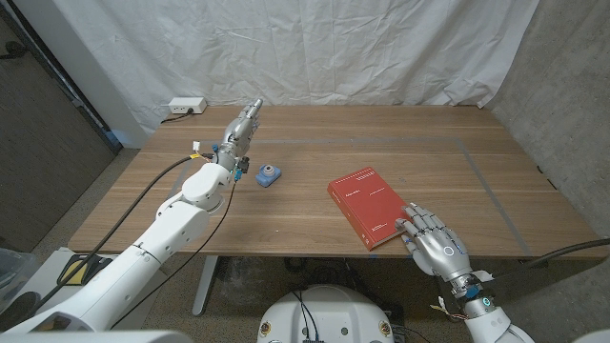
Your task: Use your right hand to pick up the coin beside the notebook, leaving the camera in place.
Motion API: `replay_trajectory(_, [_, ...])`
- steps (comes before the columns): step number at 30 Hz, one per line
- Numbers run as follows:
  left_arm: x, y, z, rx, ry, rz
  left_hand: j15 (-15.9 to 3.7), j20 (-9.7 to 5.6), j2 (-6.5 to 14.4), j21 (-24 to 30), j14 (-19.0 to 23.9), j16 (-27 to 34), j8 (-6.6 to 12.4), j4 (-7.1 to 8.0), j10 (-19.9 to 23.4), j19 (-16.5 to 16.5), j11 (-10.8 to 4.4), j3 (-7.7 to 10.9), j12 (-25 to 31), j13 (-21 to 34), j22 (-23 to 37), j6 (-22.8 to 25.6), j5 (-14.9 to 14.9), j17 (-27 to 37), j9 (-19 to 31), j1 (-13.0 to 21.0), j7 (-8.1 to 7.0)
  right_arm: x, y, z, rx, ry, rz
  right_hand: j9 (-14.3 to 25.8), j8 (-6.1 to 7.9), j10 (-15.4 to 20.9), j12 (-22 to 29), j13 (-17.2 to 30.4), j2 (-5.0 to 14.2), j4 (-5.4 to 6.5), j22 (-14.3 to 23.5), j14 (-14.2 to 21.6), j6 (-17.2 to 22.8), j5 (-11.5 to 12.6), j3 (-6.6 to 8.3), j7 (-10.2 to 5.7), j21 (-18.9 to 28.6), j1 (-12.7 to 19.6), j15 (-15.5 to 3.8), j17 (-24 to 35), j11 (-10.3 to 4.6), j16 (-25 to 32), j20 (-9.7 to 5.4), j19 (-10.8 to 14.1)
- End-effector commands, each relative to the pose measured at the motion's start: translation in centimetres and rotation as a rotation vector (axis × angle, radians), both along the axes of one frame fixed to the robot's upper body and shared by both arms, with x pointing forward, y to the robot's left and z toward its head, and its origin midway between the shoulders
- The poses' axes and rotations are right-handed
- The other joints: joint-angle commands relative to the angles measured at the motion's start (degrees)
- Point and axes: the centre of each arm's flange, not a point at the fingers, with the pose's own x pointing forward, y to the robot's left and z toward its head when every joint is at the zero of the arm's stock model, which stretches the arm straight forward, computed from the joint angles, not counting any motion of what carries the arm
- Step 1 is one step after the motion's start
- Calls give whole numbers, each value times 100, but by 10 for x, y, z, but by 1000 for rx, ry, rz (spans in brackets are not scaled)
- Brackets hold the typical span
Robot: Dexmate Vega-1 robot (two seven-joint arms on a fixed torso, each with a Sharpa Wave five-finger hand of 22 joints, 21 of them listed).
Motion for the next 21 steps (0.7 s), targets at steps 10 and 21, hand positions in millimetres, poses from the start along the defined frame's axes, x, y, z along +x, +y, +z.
replay_trajectory(10, [7, -1, -1, 3, 9, -7, 9, -46, 15, 15, -44, 4, 25, -7, -27, -73, -28, -19, 3, 8, 16, -20, -24, 20, 12, 75, -7, -3, 2, 5, 6, -4, 0, 25, 304, 466, 184, 13, -6, 153, 29, 286, 527, -48, -77, 3, 117, -256, -359, 37, -132, 93, -164, 164])
replay_trajectory(21, [9, -1, -2, 1, 10, -10, 15, -41, 16, 16, -41, 6, 26, -14, -31, -78, -27, -25, 2, 8, 16, -17, -27, 20, 13, 87, -5, -3, 2, 8, 4, -14, 2, -23, 370, 626, 241, 8, 4, 178, 31, 381, 692, -59, -105, -17, 156, -322, -383, 39, -182, 107, -184, 213])
